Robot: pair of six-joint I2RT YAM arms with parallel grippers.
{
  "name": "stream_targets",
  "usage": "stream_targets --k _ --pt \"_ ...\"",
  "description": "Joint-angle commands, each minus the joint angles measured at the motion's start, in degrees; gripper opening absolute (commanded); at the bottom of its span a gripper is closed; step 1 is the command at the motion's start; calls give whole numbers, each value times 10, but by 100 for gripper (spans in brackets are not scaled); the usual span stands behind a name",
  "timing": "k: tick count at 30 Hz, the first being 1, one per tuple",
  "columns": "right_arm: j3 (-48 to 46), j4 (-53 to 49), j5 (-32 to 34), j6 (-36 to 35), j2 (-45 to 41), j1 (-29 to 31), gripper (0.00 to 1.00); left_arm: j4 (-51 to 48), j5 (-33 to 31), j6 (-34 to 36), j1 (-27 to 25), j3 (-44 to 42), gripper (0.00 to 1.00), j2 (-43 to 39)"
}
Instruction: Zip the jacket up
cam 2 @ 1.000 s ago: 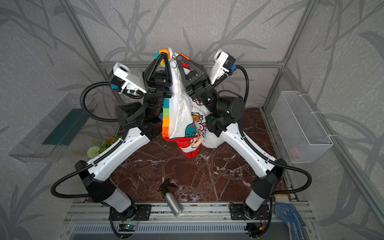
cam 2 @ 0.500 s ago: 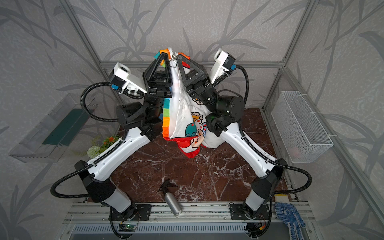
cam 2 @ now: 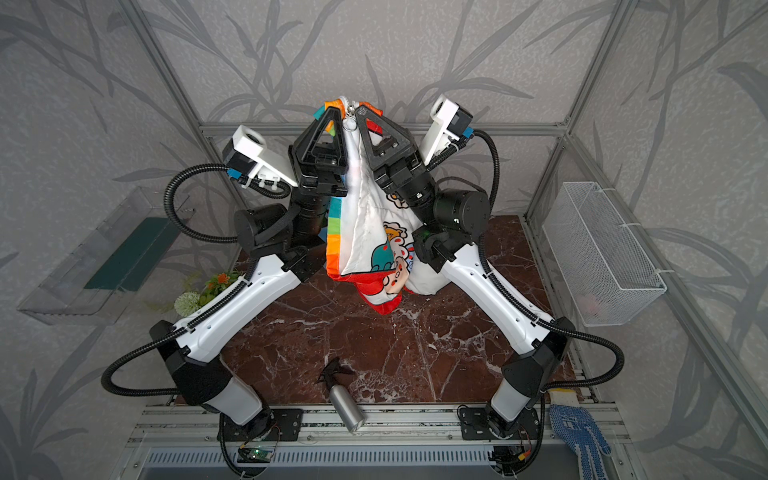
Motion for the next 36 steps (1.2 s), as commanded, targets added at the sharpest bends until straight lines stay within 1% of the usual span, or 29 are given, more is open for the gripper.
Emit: stream_targets --k 1,10,15,18,22,27,30,33,36 --pt "29 15 -2 6 -5 -4 0 -3 21 4 -2 -6 0 -18" --pt "46 10 -1 17 3 -12 0 -24 24 14 -1 -22 0 -31" --pt "73 8 -3 35 18 -16 0 -56 41 14 -1 -10 0 -30" --pt "58 25 2 52 16 -15 0 -75 45 19 4 -5 0 -31" --pt "38 6 2 31 -3 -16 0 -92 55 24 7 -4 0 -33" --pt "59 -17 -14 24 0 -17 0 -113 62 22 11 -1 0 -35" --pt "31 -3 -8 33 -3 -14 0 -122 67 19 15 7 0 -36" --pt "-1 8 0 22 -22 -14 0 -115 66 34 15 -4 0 -42" --pt "3 -1 0 9 -30 -17 0 -118 68 31 16 -11 0 -47"
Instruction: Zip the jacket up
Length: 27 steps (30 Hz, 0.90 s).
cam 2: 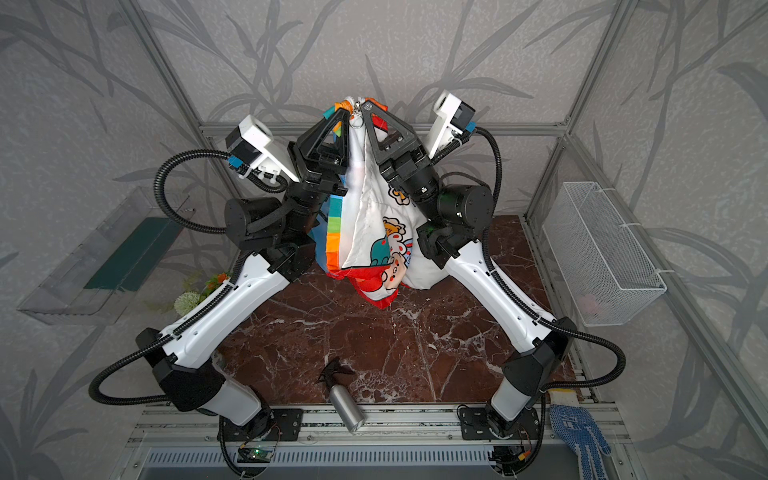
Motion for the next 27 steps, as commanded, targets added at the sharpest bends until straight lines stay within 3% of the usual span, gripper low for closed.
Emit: stream_targets --k 1,9,17,21,27 --pt "18 12 -4 -16 -21 -1 0 -14 33 5 -2 -6 0 -19" --pt "127 -7 -25 12 28 -9 0 -31 43 -15 -2 -15 0 -24" --pt "78 8 -16 12 17 -9 0 -43 48 -32 0 -14 0 -31" --pt "104 -4 -34 15 27 -7 0 -93 46 -36 9 1 0 -27" --pt "41 -7 -37 1 -10 -4 0 -88 80 -136 54 26 0 -15"
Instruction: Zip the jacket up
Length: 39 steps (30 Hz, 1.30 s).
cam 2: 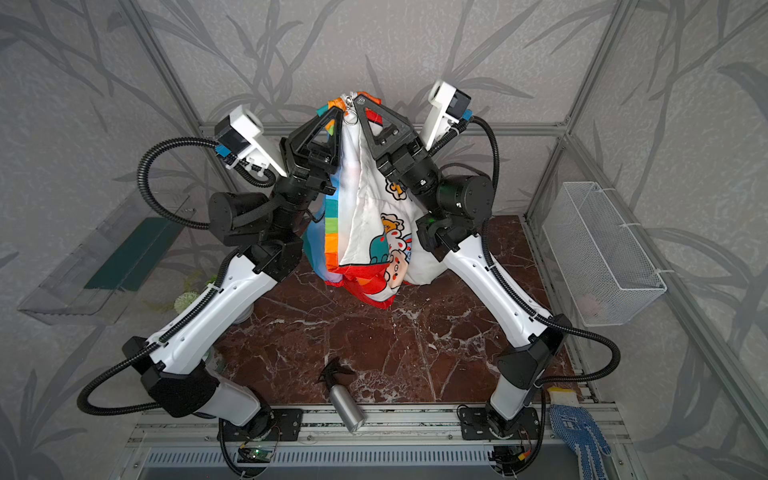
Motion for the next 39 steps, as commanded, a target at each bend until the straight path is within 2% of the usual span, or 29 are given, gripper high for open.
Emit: stream_targets --k 1,3,11,17,26,29,34,39 --pt "-15 27 0 -11 -38 2 0 -13 46 -86 23 20 0 10" --pt "-14 21 -4 -16 -44 2 0 -14 54 -109 32 22 0 12" --pt "-15 26 4 -15 -41 1 0 -40 104 -124 33 39 0 17" --pt "7 0 1 -24 -36 -7 0 -51 120 -137 32 35 0 9" --pt "8 1 13 -20 -29 -7 0 -87 135 -120 32 34 0 -2" --pt "36 -15 14 -15 -17 -10 0 -101 146 -118 32 38 0 4" --pt "124 -16 -4 44 45 -22 0 -128 151 -107 34 53 0 11" --pt "100 -14 -2 26 31 -20 0 -136 154 -100 38 53 0 11"
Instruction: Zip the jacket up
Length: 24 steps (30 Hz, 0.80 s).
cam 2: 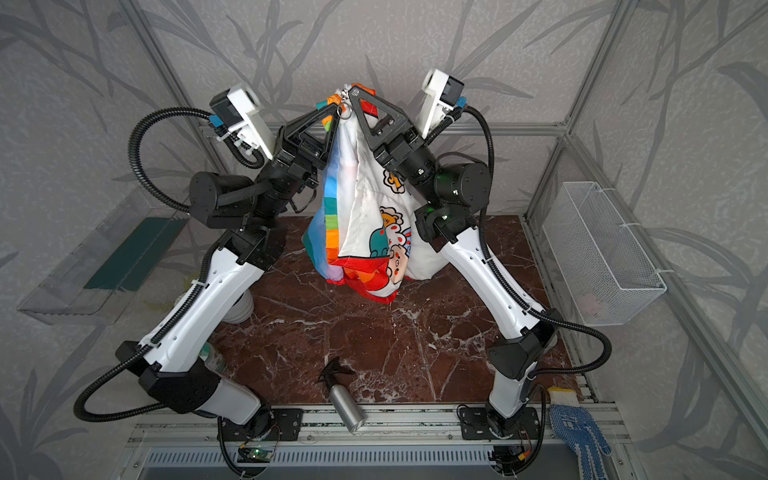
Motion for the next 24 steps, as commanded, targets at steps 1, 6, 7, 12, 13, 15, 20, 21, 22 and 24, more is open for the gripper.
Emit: stream_targets --k 1,6,7,12,13,15,20,21,22,24 --pt "1 26 24 -10 -26 -2 0 -41 60 11 -4 -3 0 6" --pt "-90 17 47 -44 -74 -5 0 -72 55 18 13 -11 0 10" --pt "-120 20 53 -51 -85 -6 0 -72 56 15 18 -19 0 11" --pt "-246 52 80 -59 -119 -28 0 -57 50 6 26 -97 0 2" --pt "-269 56 86 -54 -124 -37 0 -48 46 -1 28 -116 0 1" --pt "-318 77 97 -44 -131 -48 0 -25 40 -18 34 -156 0 2" --pt "-446 140 118 -9 -140 -69 0 20 32 -55 42 -240 0 11" --pt "-475 151 120 -2 -141 -72 0 22 31 -57 41 -256 0 11" --pt "-504 163 125 4 -143 -74 0 24 33 -57 41 -272 0 9" --pt "-554 186 136 16 -147 -75 0 24 29 -53 41 -310 0 1"
